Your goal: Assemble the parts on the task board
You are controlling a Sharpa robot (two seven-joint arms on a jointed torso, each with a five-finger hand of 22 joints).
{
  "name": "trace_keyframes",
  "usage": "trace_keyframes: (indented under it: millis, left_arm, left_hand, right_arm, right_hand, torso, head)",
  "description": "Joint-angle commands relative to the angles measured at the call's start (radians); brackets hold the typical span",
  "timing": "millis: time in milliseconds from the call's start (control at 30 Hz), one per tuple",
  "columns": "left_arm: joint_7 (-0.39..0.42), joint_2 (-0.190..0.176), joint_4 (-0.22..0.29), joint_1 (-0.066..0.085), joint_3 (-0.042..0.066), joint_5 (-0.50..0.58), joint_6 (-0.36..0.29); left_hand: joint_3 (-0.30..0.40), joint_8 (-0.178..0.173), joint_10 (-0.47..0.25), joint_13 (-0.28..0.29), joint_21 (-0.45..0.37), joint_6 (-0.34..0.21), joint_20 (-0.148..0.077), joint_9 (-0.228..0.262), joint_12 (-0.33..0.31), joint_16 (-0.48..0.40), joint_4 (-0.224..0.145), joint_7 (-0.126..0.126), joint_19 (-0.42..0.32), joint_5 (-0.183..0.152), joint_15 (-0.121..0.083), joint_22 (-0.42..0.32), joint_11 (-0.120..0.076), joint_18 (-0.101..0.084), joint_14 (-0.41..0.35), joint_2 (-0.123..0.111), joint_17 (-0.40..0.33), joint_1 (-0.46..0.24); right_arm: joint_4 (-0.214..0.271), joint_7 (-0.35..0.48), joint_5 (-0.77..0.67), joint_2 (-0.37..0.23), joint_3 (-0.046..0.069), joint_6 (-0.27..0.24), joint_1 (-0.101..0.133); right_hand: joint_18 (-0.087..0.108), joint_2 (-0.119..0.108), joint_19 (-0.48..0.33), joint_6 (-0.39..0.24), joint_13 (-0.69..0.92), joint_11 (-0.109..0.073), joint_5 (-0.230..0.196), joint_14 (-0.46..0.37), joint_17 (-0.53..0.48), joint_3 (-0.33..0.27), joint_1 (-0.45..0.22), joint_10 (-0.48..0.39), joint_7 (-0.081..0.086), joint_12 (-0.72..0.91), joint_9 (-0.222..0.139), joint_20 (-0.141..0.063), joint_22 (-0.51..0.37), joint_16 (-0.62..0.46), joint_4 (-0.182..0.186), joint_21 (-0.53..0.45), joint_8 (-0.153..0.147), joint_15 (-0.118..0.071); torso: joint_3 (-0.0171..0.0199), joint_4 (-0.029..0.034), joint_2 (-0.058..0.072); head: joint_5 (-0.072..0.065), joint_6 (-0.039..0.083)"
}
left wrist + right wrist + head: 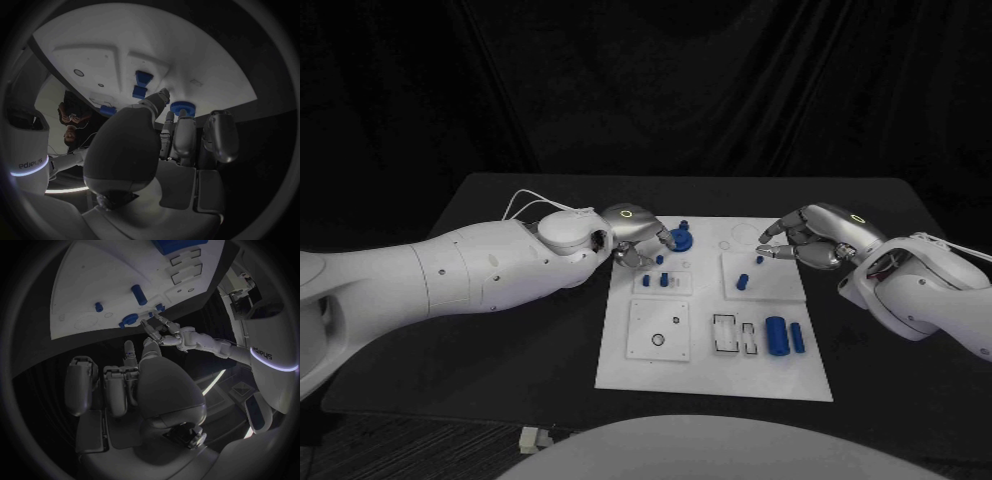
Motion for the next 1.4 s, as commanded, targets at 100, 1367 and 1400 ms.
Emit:
trace_keyframes:
  millis: [100,1367,1400]
  left_arm:
    - [0.058,-0.021,0.023,0.001,0.001,0.000,-0.201]
    - [0.398,-0.349,0.240,0.095,0.001,0.458,-0.387]
    - [0.431,-0.352,0.241,0.094,0.001,0.523,-0.366]
  left_hand:
    - [-0.031,0.003,0.001,-0.011,-0.017,-0.004,0.007,-0.011,0.014,0.026,0.019,-0.006,-0.004,-0.011,0.005,0.167,0.001,0.018,0.016,0.004,0.030,0.006]
    - [-0.109,0.002,-0.135,-0.046,-1.024,0.142,0.082,-0.070,0.202,-0.746,0.204,0.106,-0.708,0.047,0.127,-0.068,-0.022,0.082,-0.776,0.053,-0.702,-0.136]
    - [-0.131,0.002,-0.147,-0.046,-1.061,0.140,0.085,-0.072,0.204,-0.778,0.203,0.114,-0.748,0.063,0.132,-0.090,-0.017,0.078,-0.812,0.057,-0.729,-0.139]
  right_arm:
    - [0.003,-0.007,-0.005,-0.010,0.001,0.001,-0.002]
    - [-0.050,-0.184,-0.452,0.066,0.001,0.180,0.105]
    - [-0.052,-0.187,-0.458,0.070,0.001,0.184,0.103]
  right_hand:
    - [0.012,-0.002,-0.005,0.005,0.029,-0.019,0.005,0.103,0.263,-0.006,0.010,0.132,0.000,-0.006,-0.001,0.002,0.194,0.003,0.000,-0.003,-0.002,-0.005]
    - [0.054,-0.097,-0.067,-0.107,-1.223,0.032,-0.425,0.055,0.121,0.152,0.246,-0.461,-0.041,-1.421,-0.058,0.011,0.100,-0.192,0.005,-0.291,-0.091,0.007]
    - [0.051,-0.124,-0.057,-0.101,-1.241,0.031,-0.424,0.051,0.101,0.193,0.203,-0.448,-0.047,-1.426,-0.066,0.009,0.112,-0.216,0.007,-0.269,-0.090,0.005]
  torso:
    - [-0.0002,-0.0001,0.000]
    - [-0.0020,0.0027,0.001]
    - [-0.0015,0.0022,0.001]
  head:
    - [0.001,0.000]
    - [-0.031,0.000]
    - [-0.030,0.000]
